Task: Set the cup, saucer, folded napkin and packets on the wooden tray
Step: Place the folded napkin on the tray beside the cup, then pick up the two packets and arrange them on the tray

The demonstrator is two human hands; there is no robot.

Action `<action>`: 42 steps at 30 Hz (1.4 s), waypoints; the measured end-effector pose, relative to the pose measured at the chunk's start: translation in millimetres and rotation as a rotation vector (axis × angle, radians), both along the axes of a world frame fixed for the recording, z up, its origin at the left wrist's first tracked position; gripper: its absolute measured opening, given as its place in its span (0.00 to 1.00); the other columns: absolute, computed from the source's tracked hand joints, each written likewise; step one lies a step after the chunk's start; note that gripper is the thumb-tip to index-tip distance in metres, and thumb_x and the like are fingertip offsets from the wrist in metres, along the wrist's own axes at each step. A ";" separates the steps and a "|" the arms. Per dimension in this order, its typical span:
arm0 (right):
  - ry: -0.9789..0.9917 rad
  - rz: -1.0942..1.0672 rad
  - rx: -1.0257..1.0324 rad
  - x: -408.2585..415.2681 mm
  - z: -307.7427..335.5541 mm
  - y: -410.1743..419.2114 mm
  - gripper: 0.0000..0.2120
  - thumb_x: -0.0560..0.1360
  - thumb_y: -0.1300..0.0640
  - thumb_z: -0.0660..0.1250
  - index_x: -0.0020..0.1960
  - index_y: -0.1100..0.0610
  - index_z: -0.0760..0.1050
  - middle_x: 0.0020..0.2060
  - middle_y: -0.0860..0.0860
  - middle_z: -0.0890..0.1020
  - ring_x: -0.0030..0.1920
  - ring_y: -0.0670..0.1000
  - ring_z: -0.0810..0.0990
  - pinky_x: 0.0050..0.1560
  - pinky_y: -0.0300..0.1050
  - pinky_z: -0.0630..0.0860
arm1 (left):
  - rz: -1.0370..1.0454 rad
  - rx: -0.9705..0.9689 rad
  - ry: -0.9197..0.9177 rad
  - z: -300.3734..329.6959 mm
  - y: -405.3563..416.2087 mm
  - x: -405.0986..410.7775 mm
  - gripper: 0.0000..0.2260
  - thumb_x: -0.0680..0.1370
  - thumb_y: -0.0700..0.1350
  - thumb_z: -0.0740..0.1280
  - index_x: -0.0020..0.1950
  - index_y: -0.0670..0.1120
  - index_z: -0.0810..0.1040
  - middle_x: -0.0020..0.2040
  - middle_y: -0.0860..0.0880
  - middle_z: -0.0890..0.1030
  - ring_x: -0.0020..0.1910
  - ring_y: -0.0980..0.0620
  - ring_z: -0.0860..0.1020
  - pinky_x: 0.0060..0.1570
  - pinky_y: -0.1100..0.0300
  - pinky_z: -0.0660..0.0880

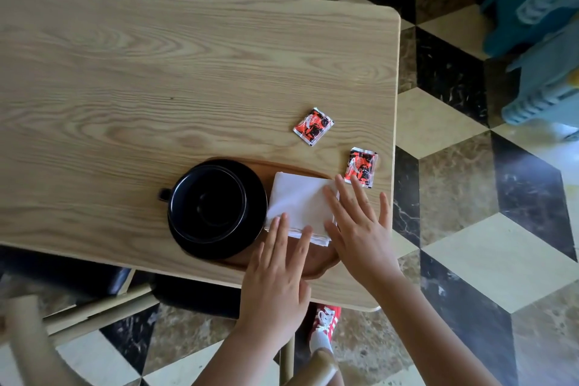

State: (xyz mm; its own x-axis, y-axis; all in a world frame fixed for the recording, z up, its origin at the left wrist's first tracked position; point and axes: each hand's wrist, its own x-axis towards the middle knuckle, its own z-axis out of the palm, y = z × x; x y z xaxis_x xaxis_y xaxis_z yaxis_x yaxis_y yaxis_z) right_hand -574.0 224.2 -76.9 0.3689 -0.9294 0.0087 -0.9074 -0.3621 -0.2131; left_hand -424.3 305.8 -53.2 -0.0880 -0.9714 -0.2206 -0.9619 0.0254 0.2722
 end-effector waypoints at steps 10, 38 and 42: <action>-0.371 -0.281 -0.096 -37.0 19.7 -35.5 0.18 0.73 0.52 0.60 0.61 0.55 0.74 0.58 0.55 0.79 0.59 0.57 0.75 0.59 0.55 0.68 | -0.041 -0.345 0.379 85.4 -72.1 5.3 0.14 0.72 0.47 0.58 0.53 0.47 0.79 0.44 0.52 0.84 0.40 0.51 0.81 0.41 0.57 0.75; -0.055 0.345 0.035 -41.8 3.9 -125.5 0.14 0.62 0.60 0.76 0.47 0.55 0.81 0.44 0.57 0.80 0.43 0.60 0.80 0.33 0.48 0.78 | -0.617 0.031 -0.119 -1.4 -270.7 27.1 0.21 0.73 0.37 0.65 0.66 0.45 0.70 0.60 0.43 0.70 0.57 0.42 0.71 0.49 0.50 0.73; -0.135 0.257 0.184 -39.5 12.7 -130.5 0.16 0.66 0.69 0.68 0.52 0.58 0.80 0.47 0.60 0.77 0.49 0.60 0.76 0.41 0.51 0.78 | -0.225 0.122 0.200 -6.6 -263.7 17.5 0.23 0.70 0.31 0.63 0.63 0.45 0.73 0.54 0.43 0.67 0.54 0.43 0.72 0.52 0.55 0.70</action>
